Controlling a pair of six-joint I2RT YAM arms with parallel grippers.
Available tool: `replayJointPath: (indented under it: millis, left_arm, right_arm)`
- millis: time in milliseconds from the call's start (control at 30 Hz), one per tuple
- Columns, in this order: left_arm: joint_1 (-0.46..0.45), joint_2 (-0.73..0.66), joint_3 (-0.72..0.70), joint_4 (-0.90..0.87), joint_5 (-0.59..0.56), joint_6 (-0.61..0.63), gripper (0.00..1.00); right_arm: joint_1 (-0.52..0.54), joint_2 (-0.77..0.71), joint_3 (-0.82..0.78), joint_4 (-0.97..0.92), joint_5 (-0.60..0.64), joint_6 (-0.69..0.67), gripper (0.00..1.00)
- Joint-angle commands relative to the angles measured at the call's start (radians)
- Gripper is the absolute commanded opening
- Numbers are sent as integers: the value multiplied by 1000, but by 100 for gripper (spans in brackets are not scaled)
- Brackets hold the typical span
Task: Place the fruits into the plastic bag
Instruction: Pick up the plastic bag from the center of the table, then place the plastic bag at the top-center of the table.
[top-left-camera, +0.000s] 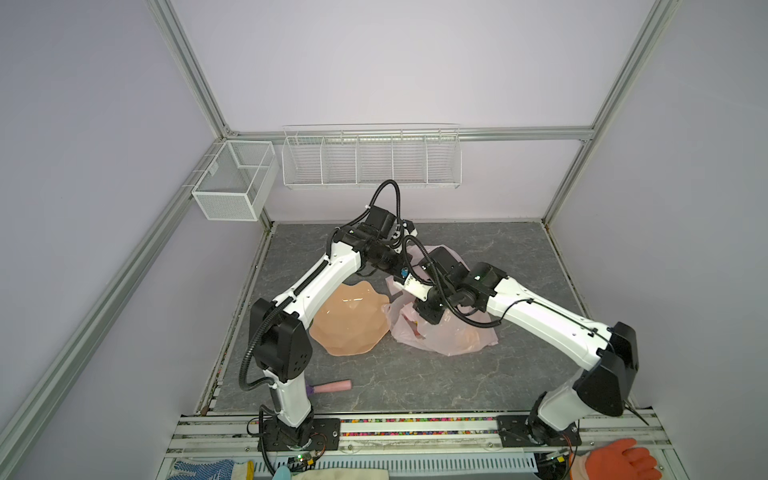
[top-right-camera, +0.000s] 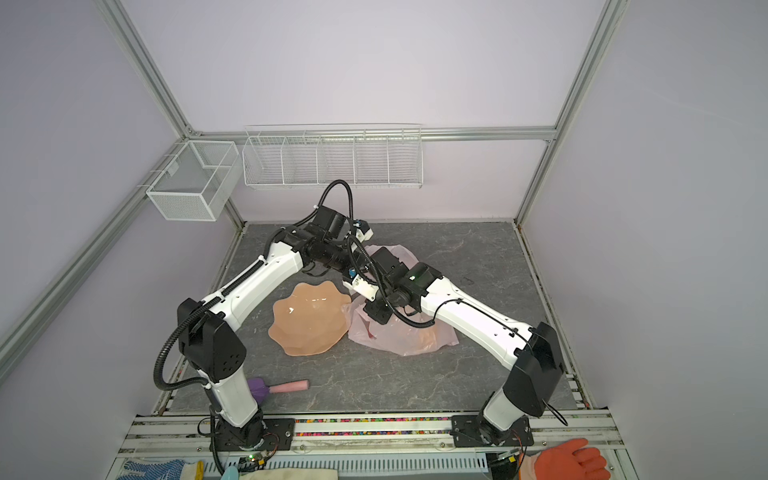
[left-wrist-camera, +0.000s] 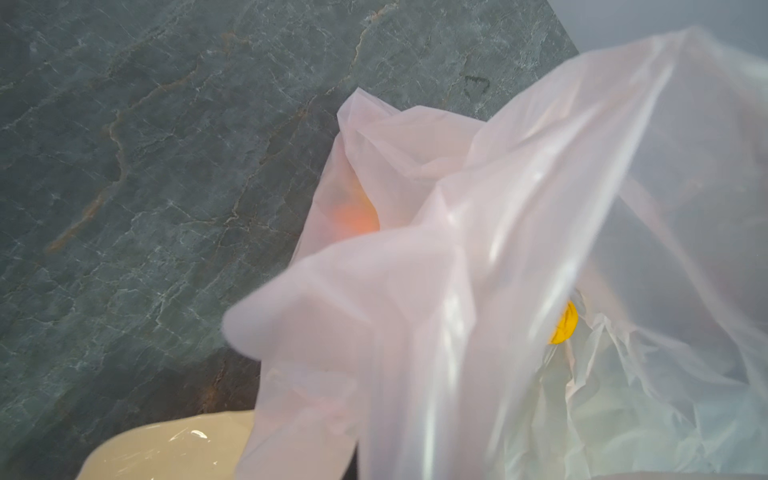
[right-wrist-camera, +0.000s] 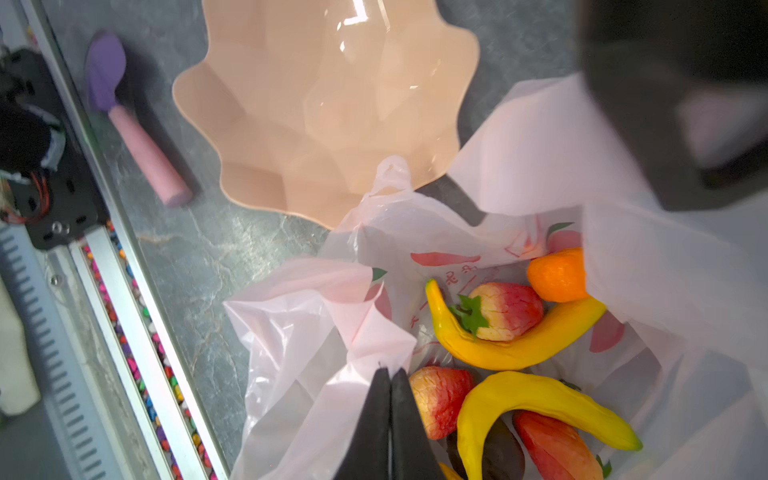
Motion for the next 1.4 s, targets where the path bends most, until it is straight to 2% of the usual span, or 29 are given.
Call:
replayJointPath:
  millis: [0, 167, 300, 433, 500, 600, 767, 867, 1000, 1267, 1367]
  left_arm:
    - [44, 20, 84, -12, 85, -56, 0]
    - [85, 51, 265, 36, 126, -190, 0]
    - [85, 136, 510, 79, 175, -322, 0]
    - [102, 259, 808, 136, 203, -501, 0]
    - [130, 296, 877, 226, 225, -625, 0]
    - [178, 310, 884, 364, 223, -783, 0]
    - [213, 324, 888, 460, 225, -869, 0]
    - [226, 331, 889, 410, 234, -847, 0]
    - [236, 323, 860, 269, 197, -733, 0]
    - [248, 257, 661, 245, 166, -675, 0]
    - [249, 242, 633, 214, 150, -661, 0]
  right_arm:
    - [-74, -100, -20, 124, -4, 129, 7]
    - [-184, -252, -59, 242, -41, 254, 7]
    - [-281, -320, -31, 264, -74, 337, 7]
    - [-393, -370, -14, 297, -94, 411, 7]
    - [-460, -386, -11, 313, -117, 433, 7]
    - [-553, -382, 9, 320, -135, 453, 7]
    - [-650, -314, 55, 355, -199, 493, 7]
    - [-667, -277, 72, 393, -244, 524, 7]
    - [-667, -238, 68, 414, -294, 537, 7]
    - [-667, -225, 12, 376, -284, 510, 7]
    - [-667, -215, 9, 360, -288, 502, 7]
